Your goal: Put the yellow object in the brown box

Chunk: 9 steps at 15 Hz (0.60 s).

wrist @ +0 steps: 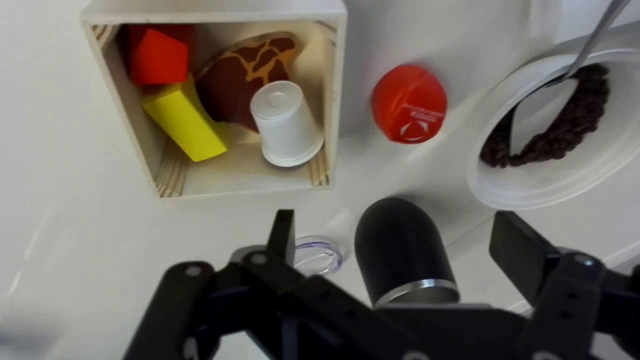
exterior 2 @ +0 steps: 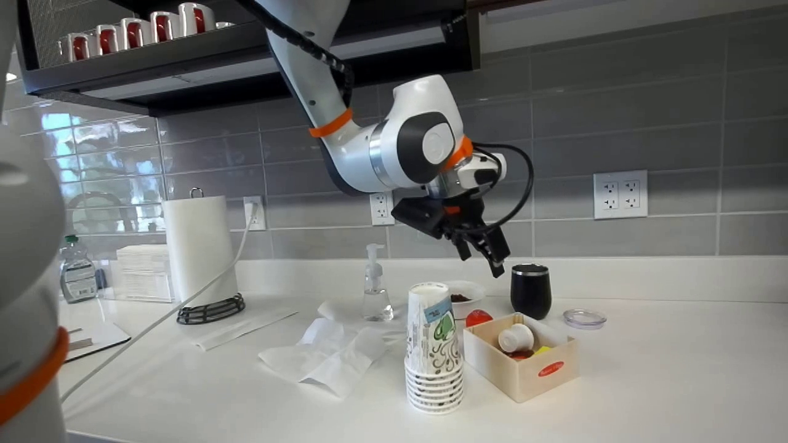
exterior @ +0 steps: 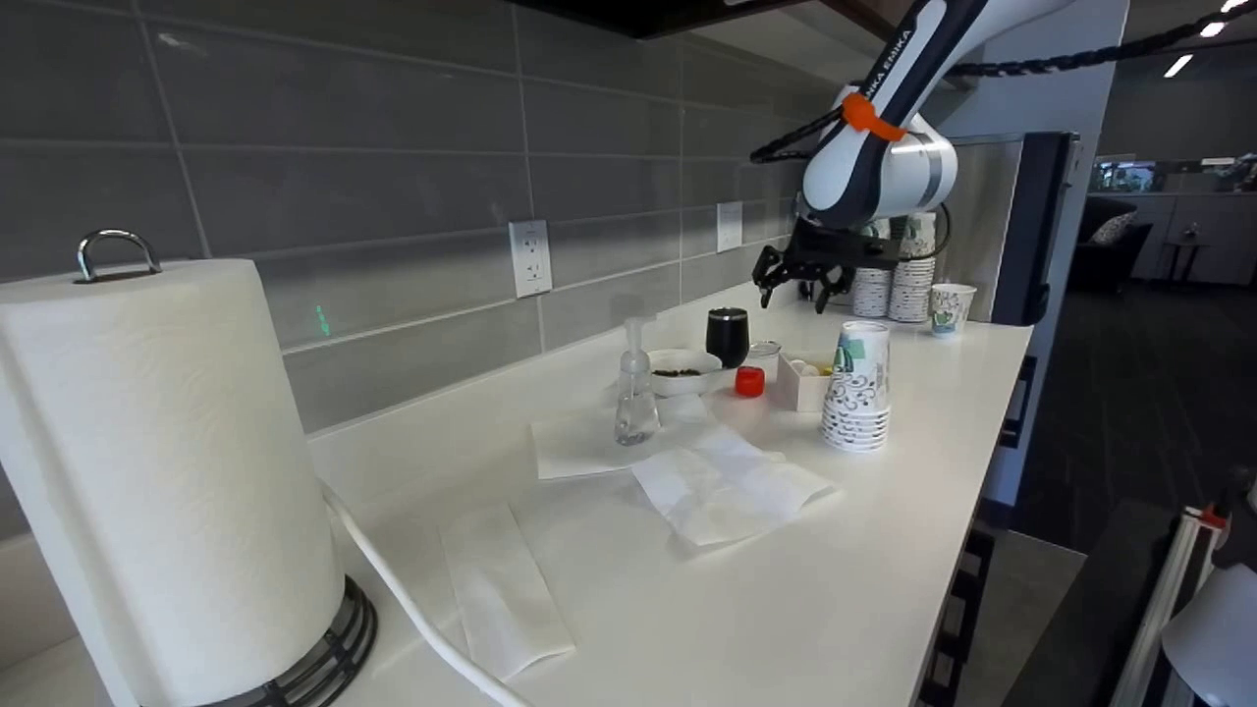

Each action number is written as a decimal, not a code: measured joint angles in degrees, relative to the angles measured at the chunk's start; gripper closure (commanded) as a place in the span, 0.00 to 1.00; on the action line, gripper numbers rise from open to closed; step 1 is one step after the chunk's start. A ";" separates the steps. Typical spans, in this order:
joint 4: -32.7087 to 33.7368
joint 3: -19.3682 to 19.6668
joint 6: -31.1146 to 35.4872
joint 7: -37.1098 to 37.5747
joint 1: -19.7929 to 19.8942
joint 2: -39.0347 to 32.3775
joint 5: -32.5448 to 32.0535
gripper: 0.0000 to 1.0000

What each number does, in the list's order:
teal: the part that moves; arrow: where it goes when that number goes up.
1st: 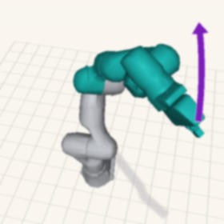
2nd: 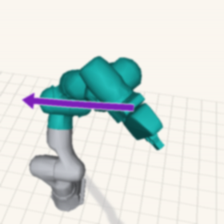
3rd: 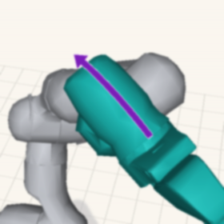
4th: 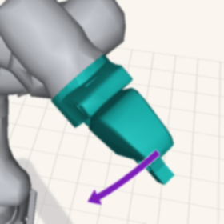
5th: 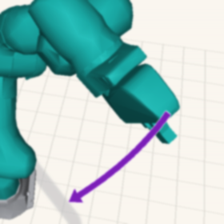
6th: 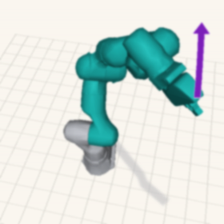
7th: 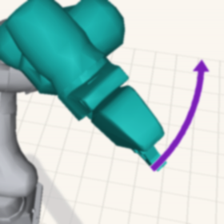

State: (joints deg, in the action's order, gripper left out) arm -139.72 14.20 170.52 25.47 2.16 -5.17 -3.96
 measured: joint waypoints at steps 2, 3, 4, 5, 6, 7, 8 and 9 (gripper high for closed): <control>0.00 -0.34 -4.56 2.23 -2.25 3.13 -4.01 0.00; 0.00 -1.03 -6.83 2.55 -3.11 4.59 -4.79 0.00; -0.02 -1.99 -9.07 2.56 -3.90 6.00 -5.02 0.00; -0.07 -3.71 -11.23 2.56 -4.11 7.30 -5.02 0.00; -0.19 -5.75 -12.98 2.57 -4.00 8.41 -5.01 0.00; -0.37 -7.55 -14.32 2.58 -3.95 9.30 -5.01 0.00; -0.65 -9.26 -15.48 2.63 -3.93 10.13 -5.00 0.00; -1.08 -10.81 -16.29 2.66 -3.92 10.91 -4.95 0.00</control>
State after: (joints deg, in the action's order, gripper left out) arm -140.80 3.40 154.23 28.13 -1.76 5.74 -8.91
